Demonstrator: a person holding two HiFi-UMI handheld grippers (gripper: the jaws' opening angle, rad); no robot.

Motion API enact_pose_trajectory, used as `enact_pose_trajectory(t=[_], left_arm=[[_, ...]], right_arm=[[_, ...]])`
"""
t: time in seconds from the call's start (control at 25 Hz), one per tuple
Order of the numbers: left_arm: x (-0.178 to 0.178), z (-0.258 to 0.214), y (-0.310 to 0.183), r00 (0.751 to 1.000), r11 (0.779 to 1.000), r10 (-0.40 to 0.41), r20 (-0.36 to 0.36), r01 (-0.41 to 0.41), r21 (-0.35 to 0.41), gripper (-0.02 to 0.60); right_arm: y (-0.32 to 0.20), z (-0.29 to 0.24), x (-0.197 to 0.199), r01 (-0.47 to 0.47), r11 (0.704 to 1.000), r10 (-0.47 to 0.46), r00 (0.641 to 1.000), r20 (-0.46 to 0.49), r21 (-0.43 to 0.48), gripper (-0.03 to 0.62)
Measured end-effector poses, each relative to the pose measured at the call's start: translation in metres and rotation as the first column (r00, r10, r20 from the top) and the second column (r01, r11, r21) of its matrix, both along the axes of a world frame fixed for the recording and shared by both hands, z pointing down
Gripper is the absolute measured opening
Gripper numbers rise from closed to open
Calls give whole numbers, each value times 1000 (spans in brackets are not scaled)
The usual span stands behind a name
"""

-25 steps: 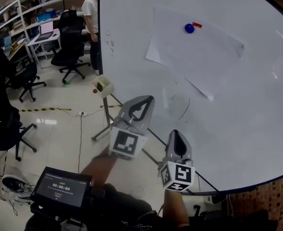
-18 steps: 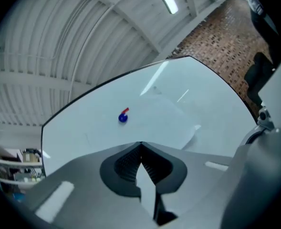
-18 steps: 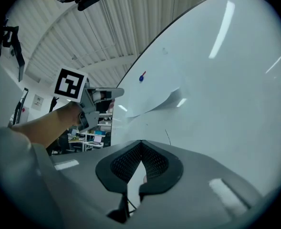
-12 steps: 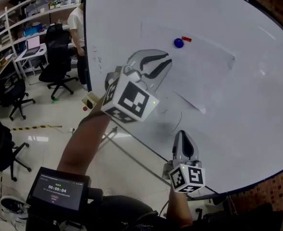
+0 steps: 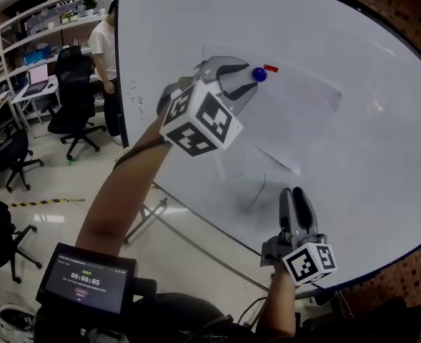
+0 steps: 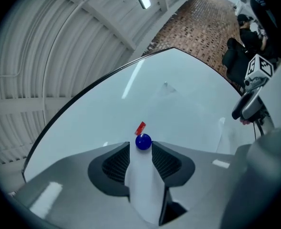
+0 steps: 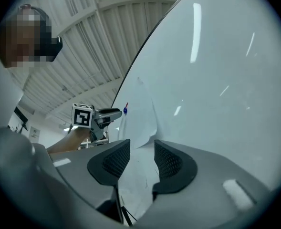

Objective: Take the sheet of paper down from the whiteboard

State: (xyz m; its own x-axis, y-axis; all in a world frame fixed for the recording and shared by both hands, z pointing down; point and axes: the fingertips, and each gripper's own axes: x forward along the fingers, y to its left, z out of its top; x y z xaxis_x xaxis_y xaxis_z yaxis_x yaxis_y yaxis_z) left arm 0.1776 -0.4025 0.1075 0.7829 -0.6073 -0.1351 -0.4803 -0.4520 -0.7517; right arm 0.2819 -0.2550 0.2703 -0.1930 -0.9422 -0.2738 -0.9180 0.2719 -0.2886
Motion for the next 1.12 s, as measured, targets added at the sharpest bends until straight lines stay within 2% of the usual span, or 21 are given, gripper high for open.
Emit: enact_pose_trajectory(t=[0.24, 0.56, 1.12], left_arm=[[5, 0, -3, 1000, 999, 11, 24, -10, -41, 163], [6, -9, -4, 999, 996, 34, -6, -34, -84, 161], [5, -10, -3, 1000, 996, 24, -18, -26, -84, 158]], right_arm=[[-6, -15, 16, 41, 998, -41, 999, 10, -40, 201], [-11, -28, 18, 60, 997, -60, 998, 14, -38, 213], [-24, -43, 6, 169, 984, -169, 986, 3, -58, 224]])
